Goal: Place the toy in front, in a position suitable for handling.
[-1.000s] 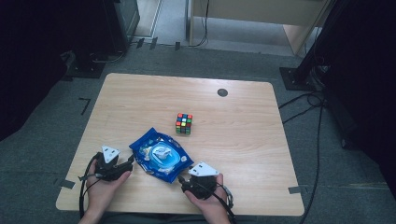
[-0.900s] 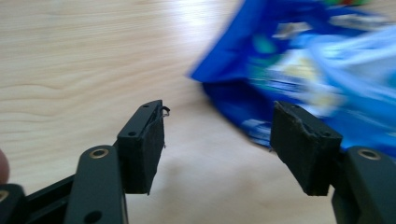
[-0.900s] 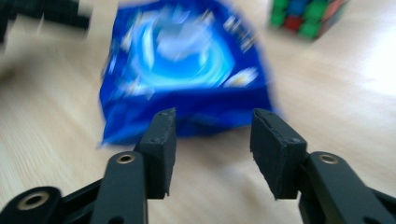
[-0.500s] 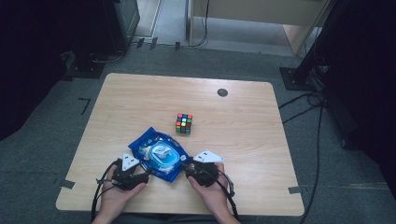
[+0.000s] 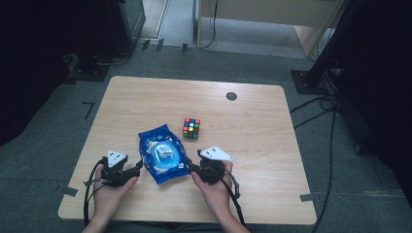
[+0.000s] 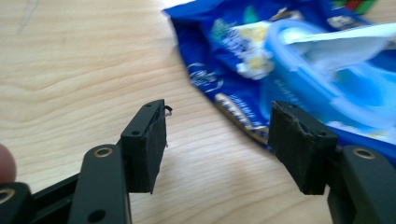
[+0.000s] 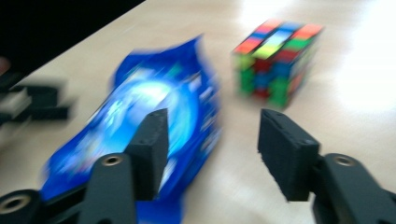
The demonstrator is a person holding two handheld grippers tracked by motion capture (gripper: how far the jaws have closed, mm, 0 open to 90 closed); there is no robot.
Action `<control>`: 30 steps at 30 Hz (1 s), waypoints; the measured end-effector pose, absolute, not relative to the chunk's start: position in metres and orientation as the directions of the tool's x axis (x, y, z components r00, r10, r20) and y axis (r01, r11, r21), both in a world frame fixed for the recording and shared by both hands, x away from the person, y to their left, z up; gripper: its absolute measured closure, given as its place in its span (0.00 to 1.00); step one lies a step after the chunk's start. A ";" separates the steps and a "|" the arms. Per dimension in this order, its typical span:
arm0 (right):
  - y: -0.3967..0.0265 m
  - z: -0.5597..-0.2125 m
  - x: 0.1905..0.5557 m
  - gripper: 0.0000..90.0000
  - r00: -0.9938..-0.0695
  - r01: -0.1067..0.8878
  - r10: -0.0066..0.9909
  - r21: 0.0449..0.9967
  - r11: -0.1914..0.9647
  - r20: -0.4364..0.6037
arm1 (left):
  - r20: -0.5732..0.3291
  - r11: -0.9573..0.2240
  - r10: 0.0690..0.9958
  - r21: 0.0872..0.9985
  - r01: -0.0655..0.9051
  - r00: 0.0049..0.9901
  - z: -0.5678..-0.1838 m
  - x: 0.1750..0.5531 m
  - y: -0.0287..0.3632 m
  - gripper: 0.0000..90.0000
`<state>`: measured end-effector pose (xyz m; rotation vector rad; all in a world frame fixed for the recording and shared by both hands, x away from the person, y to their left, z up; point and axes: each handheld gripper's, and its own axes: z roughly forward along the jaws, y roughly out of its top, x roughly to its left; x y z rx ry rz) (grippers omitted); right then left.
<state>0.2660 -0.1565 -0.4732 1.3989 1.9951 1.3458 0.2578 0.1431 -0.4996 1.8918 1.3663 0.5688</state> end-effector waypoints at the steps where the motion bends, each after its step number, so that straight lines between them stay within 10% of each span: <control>1: -0.156 -0.473 0.266 0.46 -0.448 0.528 0.867 0.847 0.058 0.219 | -0.059 -0.176 0.939 0.765 0.619 0.340 -0.500 0.258 0.143 0.41; 11: -0.125 -0.486 0.354 0.17 -0.184 0.613 0.959 0.788 -0.060 0.216 | -0.059 -0.252 0.890 0.763 0.595 0.452 -0.507 0.242 0.134 0.40; 30: -0.144 -0.494 0.356 0.39 -0.230 0.634 0.970 0.769 0.086 0.081 | -0.022 -0.337 0.797 0.814 0.474 0.604 -0.494 0.207 0.083 0.26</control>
